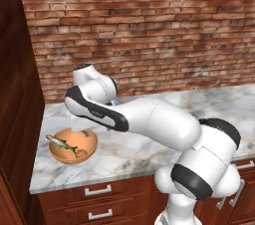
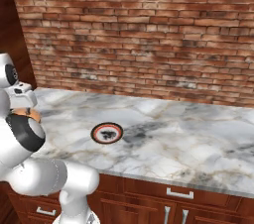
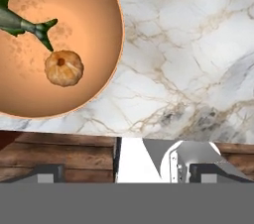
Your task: Remove the tangerine from the bowl and place it on the small plate. Then place the bowl with only the fish in the microwave, close the door, and press the start button to microwave the fish.
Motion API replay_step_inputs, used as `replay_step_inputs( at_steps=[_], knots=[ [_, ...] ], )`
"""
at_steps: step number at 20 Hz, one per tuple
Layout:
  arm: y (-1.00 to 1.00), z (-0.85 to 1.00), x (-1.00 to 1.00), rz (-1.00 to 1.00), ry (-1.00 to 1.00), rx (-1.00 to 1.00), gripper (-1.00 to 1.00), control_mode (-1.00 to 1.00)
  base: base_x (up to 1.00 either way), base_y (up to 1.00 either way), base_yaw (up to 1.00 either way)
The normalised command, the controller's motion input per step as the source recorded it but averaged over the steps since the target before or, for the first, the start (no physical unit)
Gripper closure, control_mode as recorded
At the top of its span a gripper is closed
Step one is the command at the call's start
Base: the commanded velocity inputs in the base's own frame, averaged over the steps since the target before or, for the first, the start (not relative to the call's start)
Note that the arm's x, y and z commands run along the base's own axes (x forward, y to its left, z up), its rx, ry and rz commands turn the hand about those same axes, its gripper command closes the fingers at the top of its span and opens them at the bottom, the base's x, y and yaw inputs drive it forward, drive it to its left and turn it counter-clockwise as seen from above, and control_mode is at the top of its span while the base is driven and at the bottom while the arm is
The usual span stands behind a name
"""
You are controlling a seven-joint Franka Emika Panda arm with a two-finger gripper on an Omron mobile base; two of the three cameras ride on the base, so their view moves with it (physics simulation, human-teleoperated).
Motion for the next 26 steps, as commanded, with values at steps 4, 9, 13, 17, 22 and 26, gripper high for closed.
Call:
replay_step_inputs(
  at_steps=[4, 9, 13, 17, 22, 26],
  knots=[
    [0.30, -0.21, 0.17, 0.00, 0.01, 0.00, -1.00, -1.00, 0.00, 0.00, 0.00],
    [0.37, -0.53, 0.11, 0.01, -0.02, 0.00, -1.00, -1.00, 0.00, 0.00, 0.00],
    [0.16, -0.37, 0.13, 0.03, -0.02, 0.00, -1.00, -1.00, 0.00, 0.00, 0.00],
    [0.01, -0.27, 0.10, 0.05, 0.00, 0.00, -1.00, -1.00, 0.00, 0.00, 0.00],
    [0.00, -0.24, 0.00, 0.03, 0.00, 0.00, -1.00, -1.00, 0.00, 0.00, 0.00],
    [0.08, -0.28, 0.00, 0.06, 0.00, 0.00, -1.00, -1.00, 0.00, 0.00, 0.00]
  ],
)
